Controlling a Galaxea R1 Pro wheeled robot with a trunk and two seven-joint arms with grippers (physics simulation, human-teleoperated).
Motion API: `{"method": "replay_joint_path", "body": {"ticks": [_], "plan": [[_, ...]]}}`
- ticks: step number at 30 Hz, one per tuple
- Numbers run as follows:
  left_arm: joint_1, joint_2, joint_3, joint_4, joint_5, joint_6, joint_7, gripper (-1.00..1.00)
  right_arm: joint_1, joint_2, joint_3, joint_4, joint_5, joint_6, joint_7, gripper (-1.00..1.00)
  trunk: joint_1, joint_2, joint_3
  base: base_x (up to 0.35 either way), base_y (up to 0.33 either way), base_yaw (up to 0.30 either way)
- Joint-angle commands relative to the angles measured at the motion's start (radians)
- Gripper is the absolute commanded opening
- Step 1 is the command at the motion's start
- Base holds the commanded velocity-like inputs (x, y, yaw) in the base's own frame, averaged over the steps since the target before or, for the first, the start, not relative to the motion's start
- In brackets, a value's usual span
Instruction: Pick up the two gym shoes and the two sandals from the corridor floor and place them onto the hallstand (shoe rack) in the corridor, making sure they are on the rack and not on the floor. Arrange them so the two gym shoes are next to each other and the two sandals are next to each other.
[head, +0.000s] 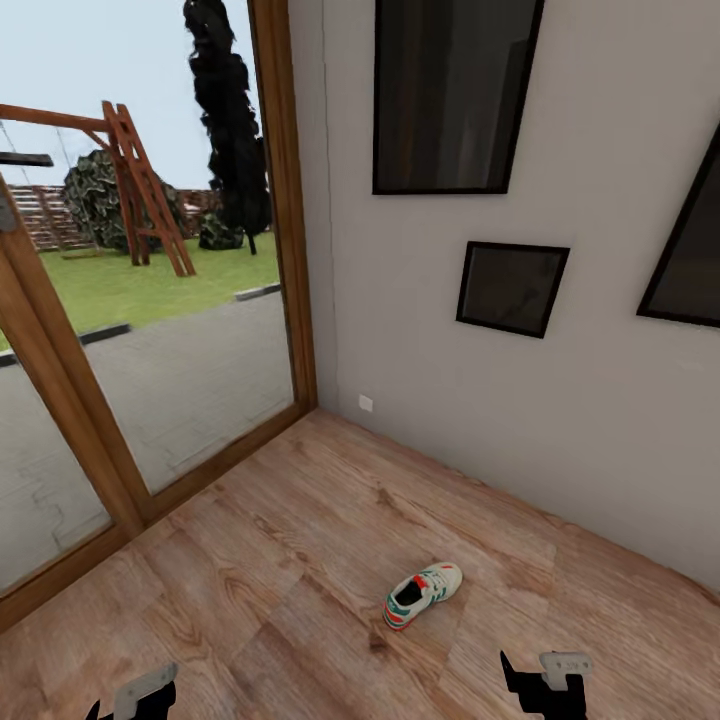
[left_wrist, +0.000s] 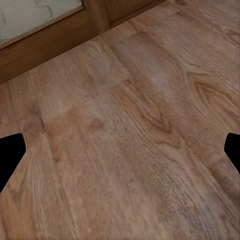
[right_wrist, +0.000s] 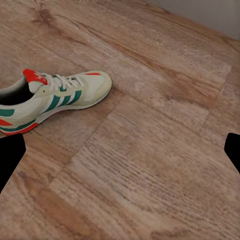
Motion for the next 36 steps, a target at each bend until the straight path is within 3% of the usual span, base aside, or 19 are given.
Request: {"method": "replay_joint_path", "body": {"ticks": [1, 14, 36], "plan": [[0.0, 0.0, -0.001, 0.0, 0.007, -0.004, -0.001, 1.0, -0.001, 0.0, 0.004, 0.001, -0.011, -0.003, 0.008, 1.0, 0.0, 0.0, -0.001, 0.032, 0.005, 0.0], [-0.001, 0.001, 0.0, 0.0, 0.008, -0.004, -0.002, 1.0, -0.001, -0.002, 0.004, 0.001, -0.011, -0.003, 0.008, 1.0, 0.0, 0.0, 0.0, 0.23, 0.18, -0.047], [-0.001, 0.001, 0.0, 0.0, 0.007, -0.004, -0.001, 1.0, -0.001, -0.003, 0.004, 0.003, -0.011, -0.002, 0.008, 1.0, 0.0, 0.0, 0.008, 0.2, 0.226, -0.254]]}}
